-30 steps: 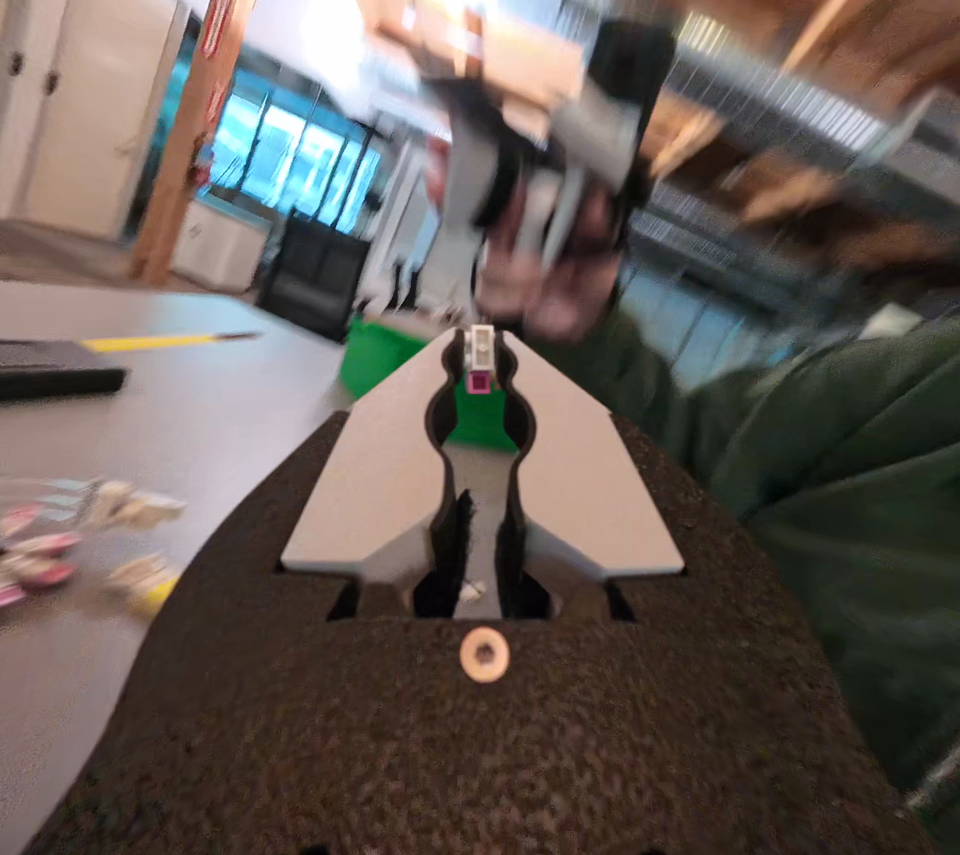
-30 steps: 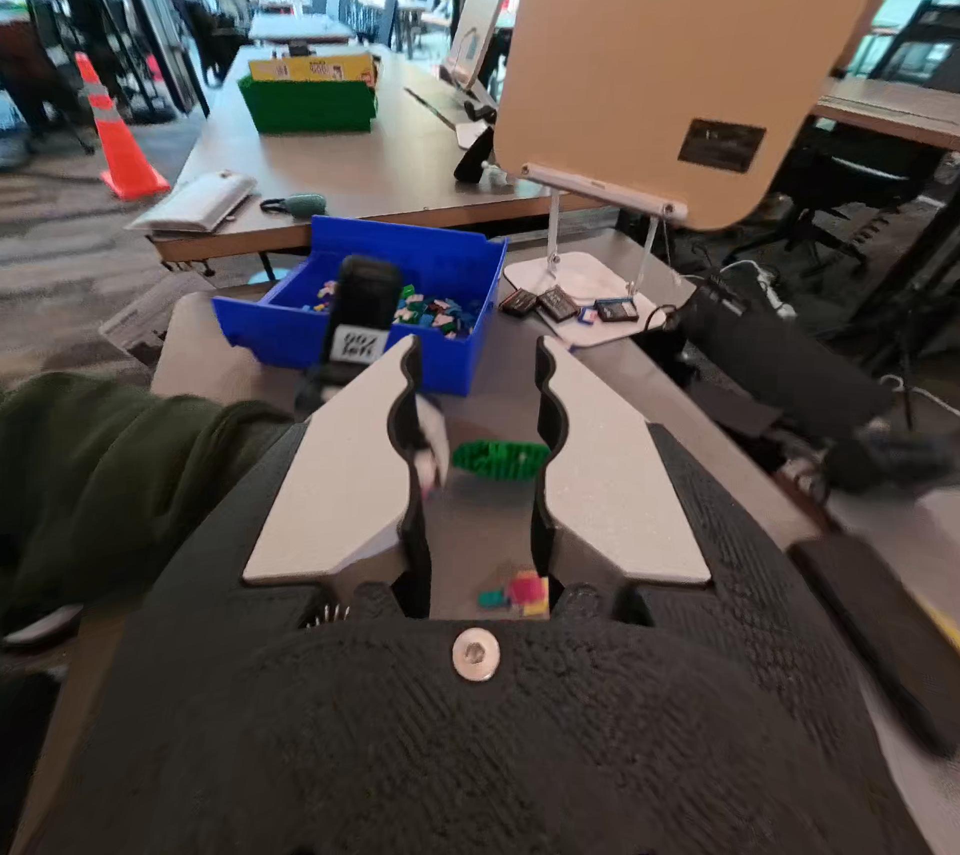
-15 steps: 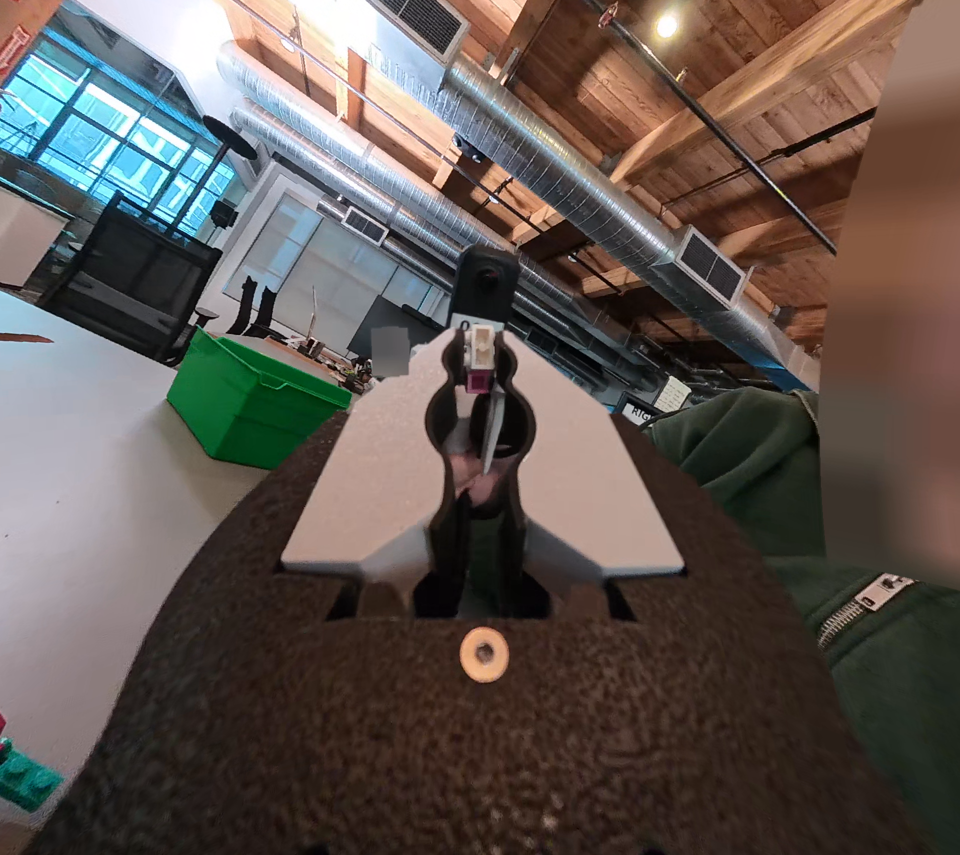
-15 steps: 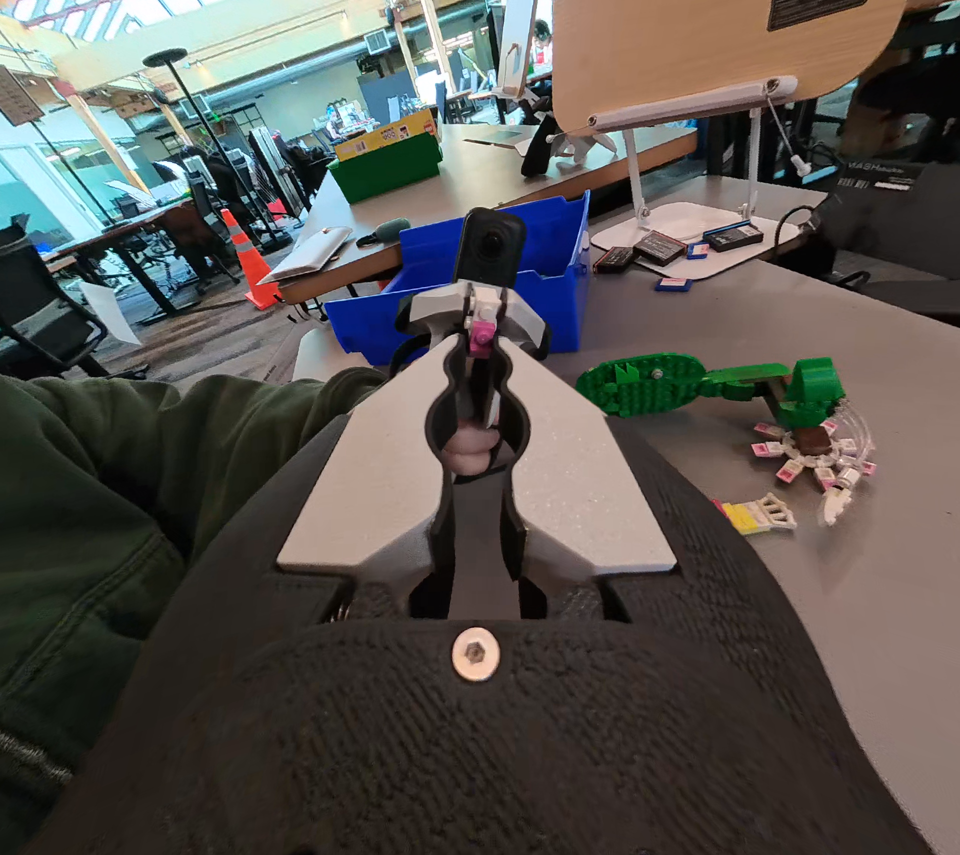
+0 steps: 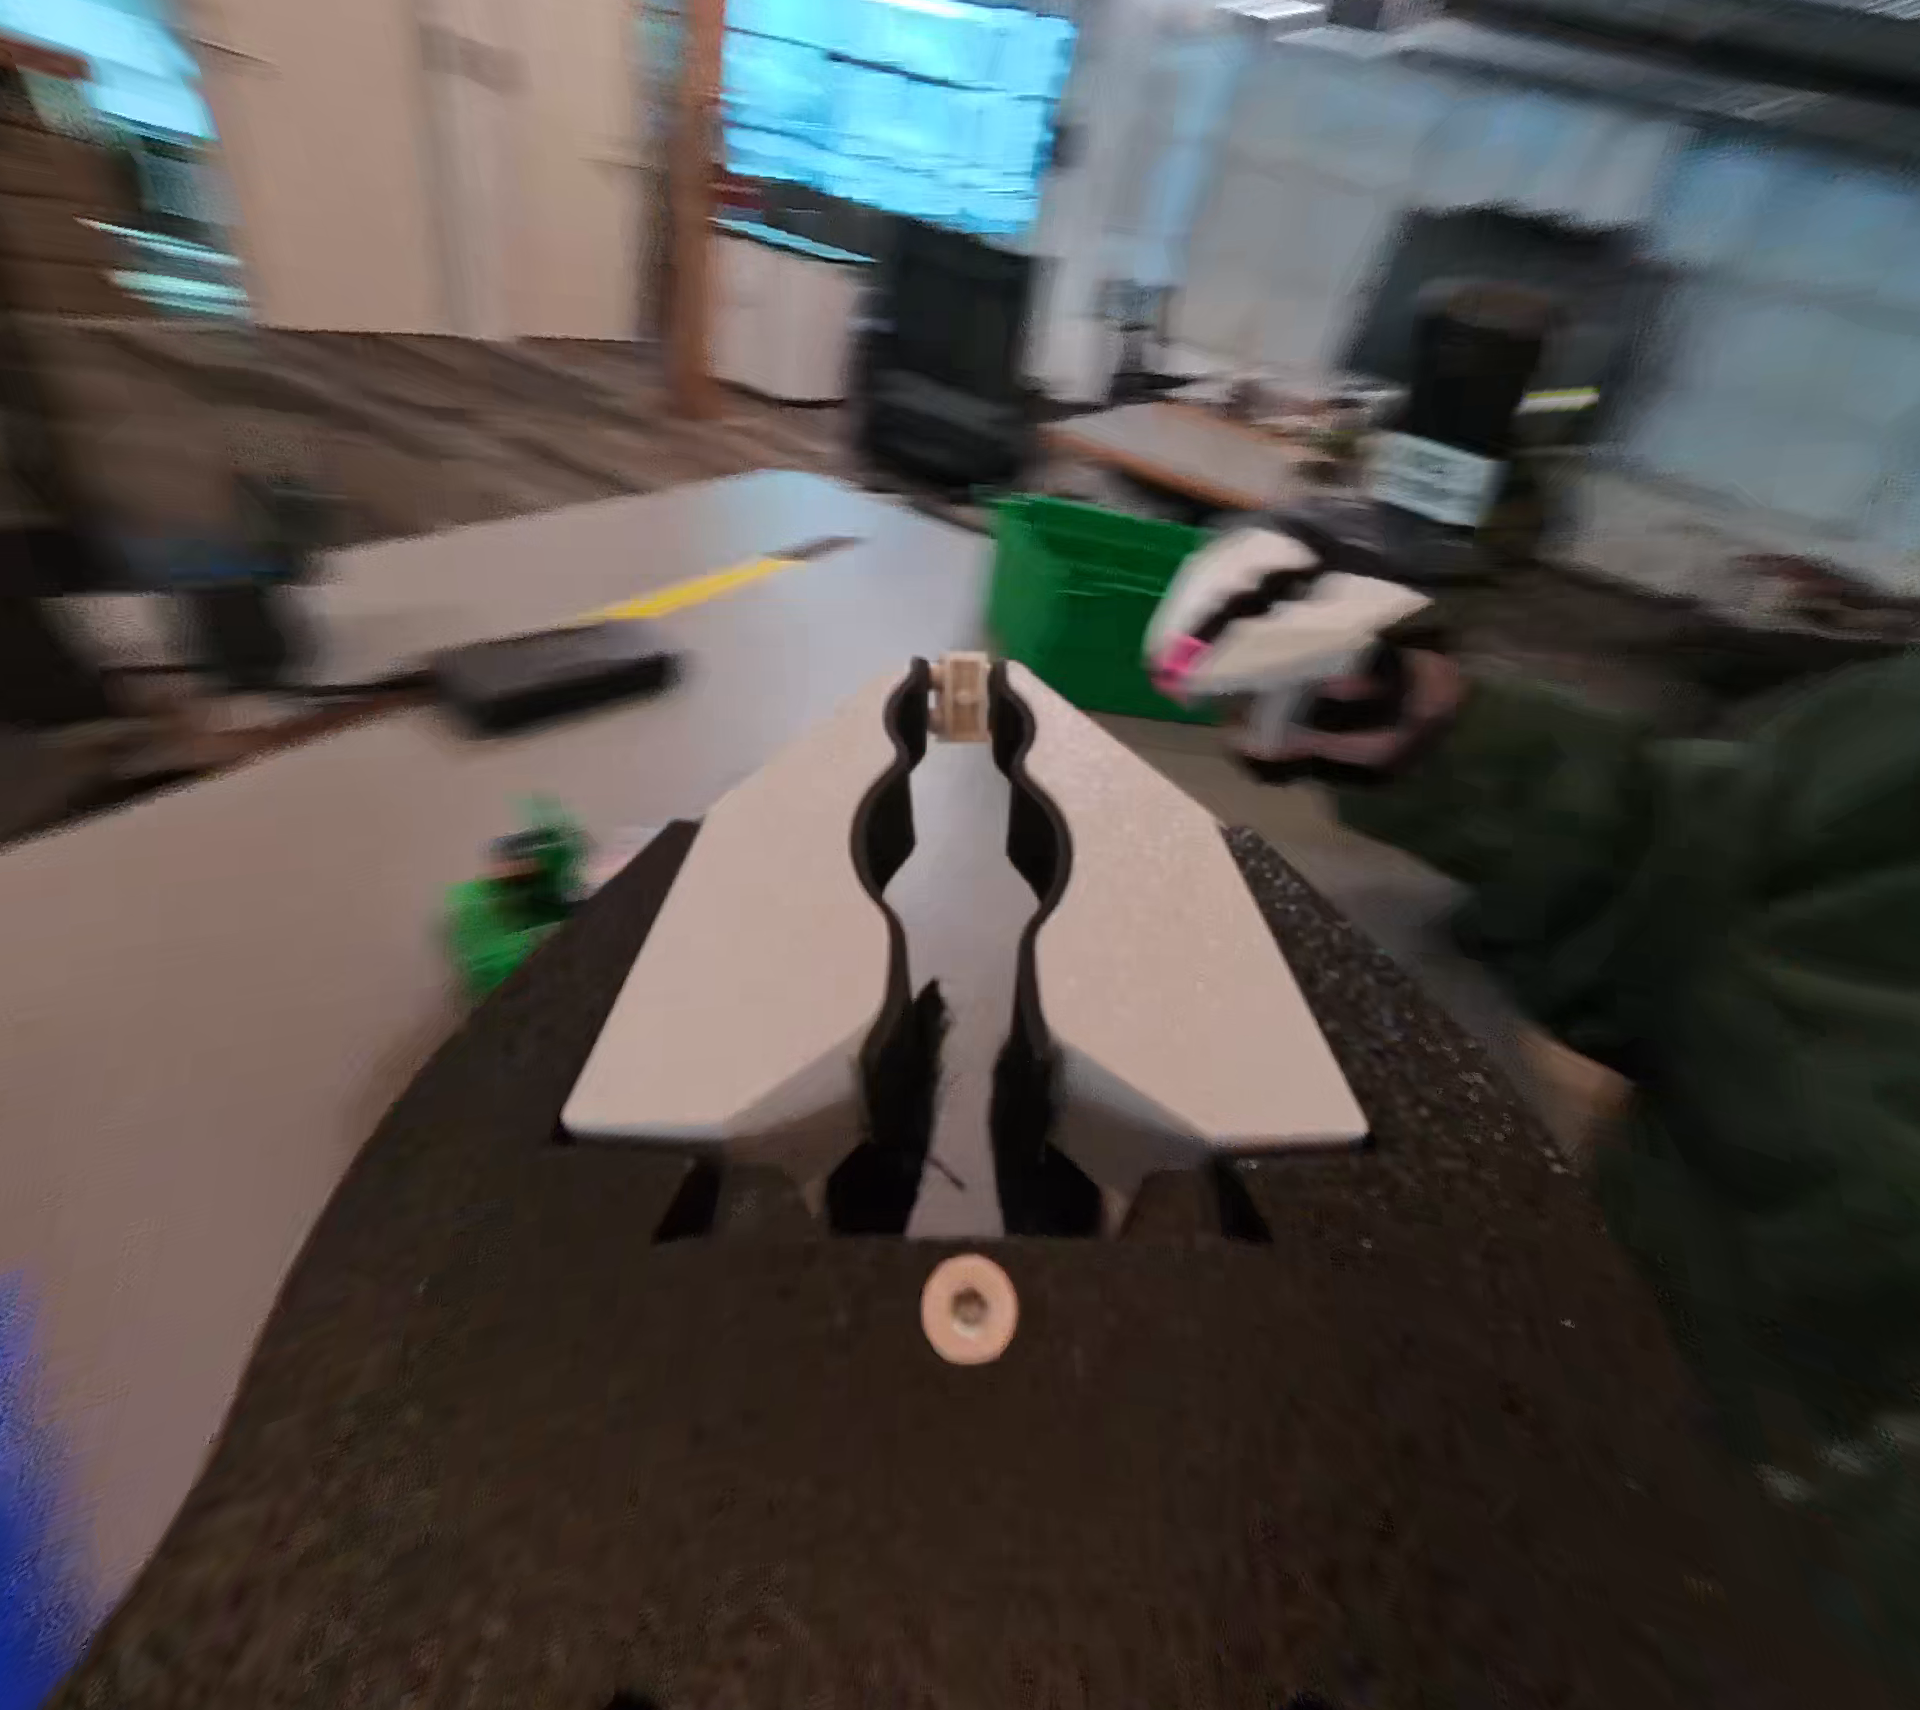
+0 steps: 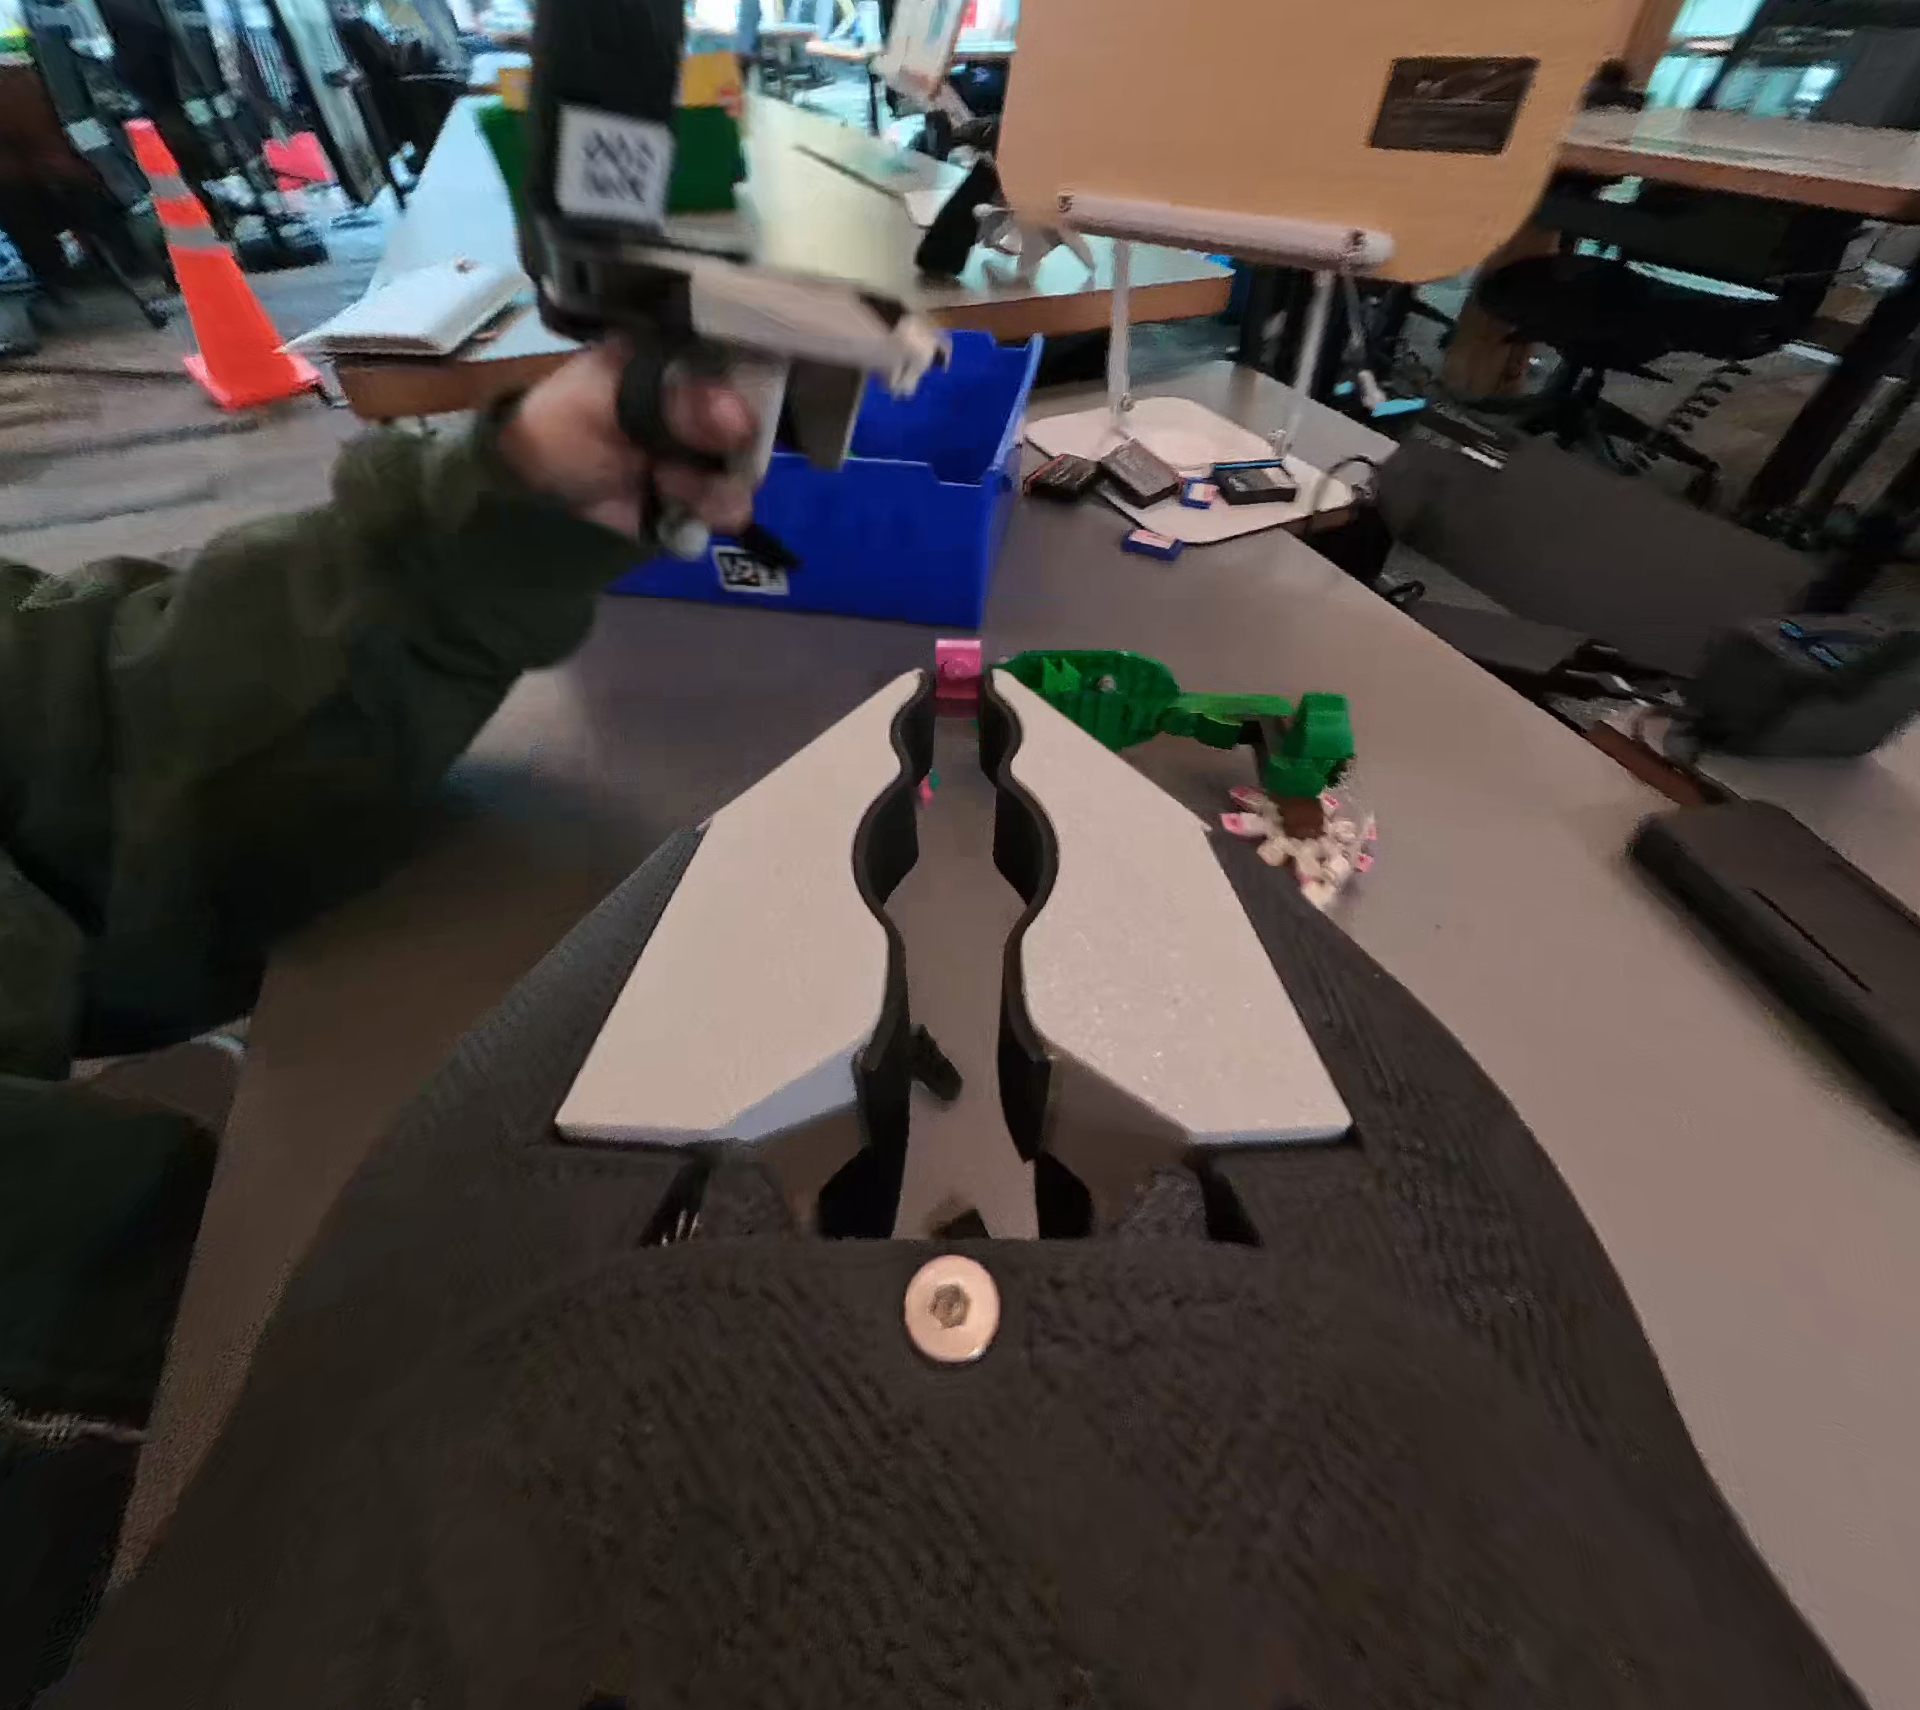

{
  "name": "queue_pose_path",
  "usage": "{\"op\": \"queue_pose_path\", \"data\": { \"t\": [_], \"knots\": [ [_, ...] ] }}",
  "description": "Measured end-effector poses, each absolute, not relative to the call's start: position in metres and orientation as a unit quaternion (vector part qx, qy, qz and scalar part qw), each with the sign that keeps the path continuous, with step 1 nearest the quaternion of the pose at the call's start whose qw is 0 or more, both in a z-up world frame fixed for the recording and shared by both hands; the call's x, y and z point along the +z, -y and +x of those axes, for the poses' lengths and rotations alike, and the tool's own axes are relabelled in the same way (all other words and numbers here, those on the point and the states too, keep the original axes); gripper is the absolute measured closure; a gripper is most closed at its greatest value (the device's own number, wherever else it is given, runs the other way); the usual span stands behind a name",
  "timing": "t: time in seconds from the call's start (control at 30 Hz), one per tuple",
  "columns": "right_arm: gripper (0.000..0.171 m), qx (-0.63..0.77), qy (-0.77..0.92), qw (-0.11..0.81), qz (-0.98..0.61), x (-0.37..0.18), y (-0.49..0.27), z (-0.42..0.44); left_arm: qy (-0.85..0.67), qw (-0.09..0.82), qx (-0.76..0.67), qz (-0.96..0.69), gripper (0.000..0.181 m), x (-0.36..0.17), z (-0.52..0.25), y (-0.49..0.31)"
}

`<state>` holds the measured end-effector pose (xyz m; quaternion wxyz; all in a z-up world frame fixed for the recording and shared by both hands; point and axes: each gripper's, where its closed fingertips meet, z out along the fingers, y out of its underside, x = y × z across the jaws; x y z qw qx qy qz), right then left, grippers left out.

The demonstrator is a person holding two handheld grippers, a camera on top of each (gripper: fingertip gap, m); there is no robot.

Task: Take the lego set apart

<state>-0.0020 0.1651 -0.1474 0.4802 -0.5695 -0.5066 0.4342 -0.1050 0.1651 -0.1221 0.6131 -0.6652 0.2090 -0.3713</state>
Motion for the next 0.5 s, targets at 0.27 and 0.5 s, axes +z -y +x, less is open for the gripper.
{"op": "queue_pose_path", "data": {
  "t": [0.27,0.5],
  "knots": [
    [0.165,0.473,0.568,0.429,-0.519,-0.142,-0.136,-0.104,0.117,0.511,0.068,-0.849,0.100,-0.157,-0.365,-0.101],
    [0.166,0.447,0.620,0.448,-0.465,-0.134,-0.109,-0.197,0.159,0.506,0.065,-0.845,0.061,-0.169,-0.384,-0.068]
  ]
}}
